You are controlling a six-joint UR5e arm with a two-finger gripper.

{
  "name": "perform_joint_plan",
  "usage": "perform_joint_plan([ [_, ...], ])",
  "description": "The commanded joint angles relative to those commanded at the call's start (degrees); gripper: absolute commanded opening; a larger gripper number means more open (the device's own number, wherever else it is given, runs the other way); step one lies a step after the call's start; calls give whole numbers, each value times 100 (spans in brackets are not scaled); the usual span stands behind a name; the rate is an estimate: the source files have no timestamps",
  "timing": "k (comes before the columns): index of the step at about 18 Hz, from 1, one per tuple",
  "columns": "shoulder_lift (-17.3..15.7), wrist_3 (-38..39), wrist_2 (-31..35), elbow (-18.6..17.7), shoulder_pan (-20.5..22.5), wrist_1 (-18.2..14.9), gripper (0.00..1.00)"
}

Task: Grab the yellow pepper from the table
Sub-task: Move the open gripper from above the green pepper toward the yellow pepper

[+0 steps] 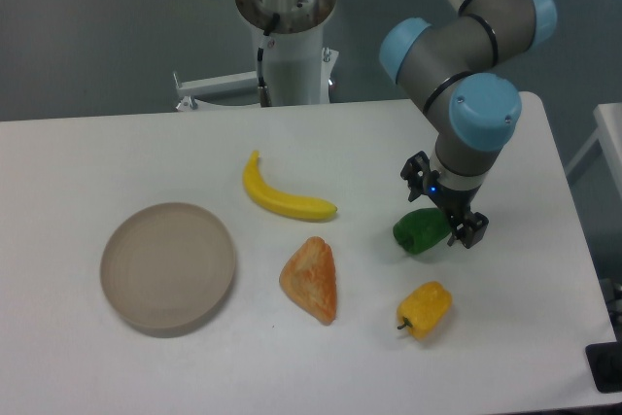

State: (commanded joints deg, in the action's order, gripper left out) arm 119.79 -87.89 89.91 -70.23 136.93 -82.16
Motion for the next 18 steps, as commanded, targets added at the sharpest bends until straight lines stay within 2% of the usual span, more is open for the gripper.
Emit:
perform_joint_plan([
  [2, -9, 9, 0, 45, 9, -116, 100],
  [9, -88, -17, -79, -87, 17, -89, 100],
  [12, -97, 0, -88, -289, 35, 208, 100],
  [16, 61, 114, -140, -44, 18, 244, 100],
  [18, 167, 648, -132, 158, -9, 244, 100],
])
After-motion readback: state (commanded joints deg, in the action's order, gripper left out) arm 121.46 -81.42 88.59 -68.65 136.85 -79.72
